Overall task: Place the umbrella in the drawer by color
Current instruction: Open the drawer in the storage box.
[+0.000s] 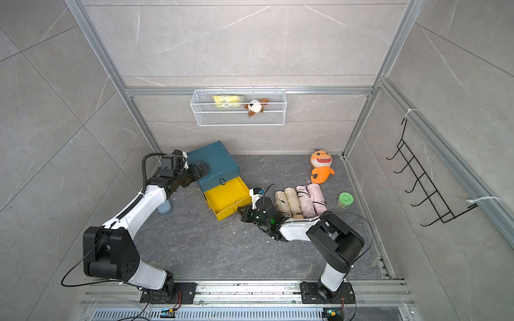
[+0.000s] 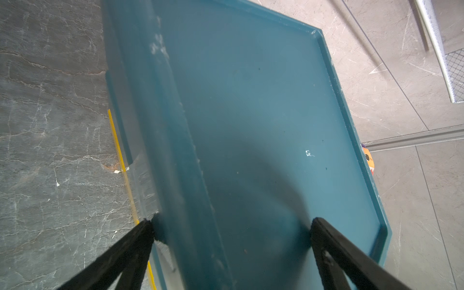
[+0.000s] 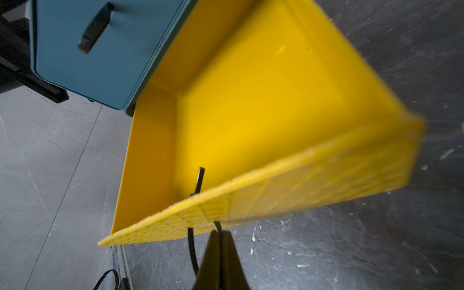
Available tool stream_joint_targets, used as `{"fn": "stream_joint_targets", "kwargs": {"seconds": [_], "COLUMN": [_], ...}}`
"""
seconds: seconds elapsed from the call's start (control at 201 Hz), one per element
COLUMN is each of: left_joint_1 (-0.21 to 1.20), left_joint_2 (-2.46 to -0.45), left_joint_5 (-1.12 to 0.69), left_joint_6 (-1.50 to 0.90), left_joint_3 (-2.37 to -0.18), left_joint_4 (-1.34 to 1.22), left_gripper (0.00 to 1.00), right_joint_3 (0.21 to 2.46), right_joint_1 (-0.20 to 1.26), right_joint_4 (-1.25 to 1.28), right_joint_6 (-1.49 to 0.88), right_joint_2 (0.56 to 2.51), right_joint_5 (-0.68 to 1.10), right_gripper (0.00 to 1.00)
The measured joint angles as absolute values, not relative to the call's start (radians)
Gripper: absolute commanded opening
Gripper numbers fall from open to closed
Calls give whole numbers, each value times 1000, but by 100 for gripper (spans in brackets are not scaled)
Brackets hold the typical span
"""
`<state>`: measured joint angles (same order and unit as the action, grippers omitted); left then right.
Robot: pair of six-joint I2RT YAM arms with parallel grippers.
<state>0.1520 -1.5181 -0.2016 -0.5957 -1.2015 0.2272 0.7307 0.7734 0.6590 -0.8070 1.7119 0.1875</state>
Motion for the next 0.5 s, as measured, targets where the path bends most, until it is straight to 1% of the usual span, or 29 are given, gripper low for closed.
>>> {"fn": "stream_joint_targets", "kwargs": {"seconds": [0.433, 0.498], "left_joint_1": [152, 152], "left_joint_2": [-1518, -1518], "left_joint_5": [-201, -201], "left_joint_6": [-596, -596], "left_joint_3": [-1201, -1201], "left_joint_4": [227, 227], "left_gripper": [100, 100], "right_joint_3": [710, 710], "right_joint_1": [788, 790], "right_joint_4": [639, 639], "right_joint_6": [-781, -781], "right_joint_2": [1686, 1686], "right_joint_5": [161, 160], "right_gripper": [4, 5]}}
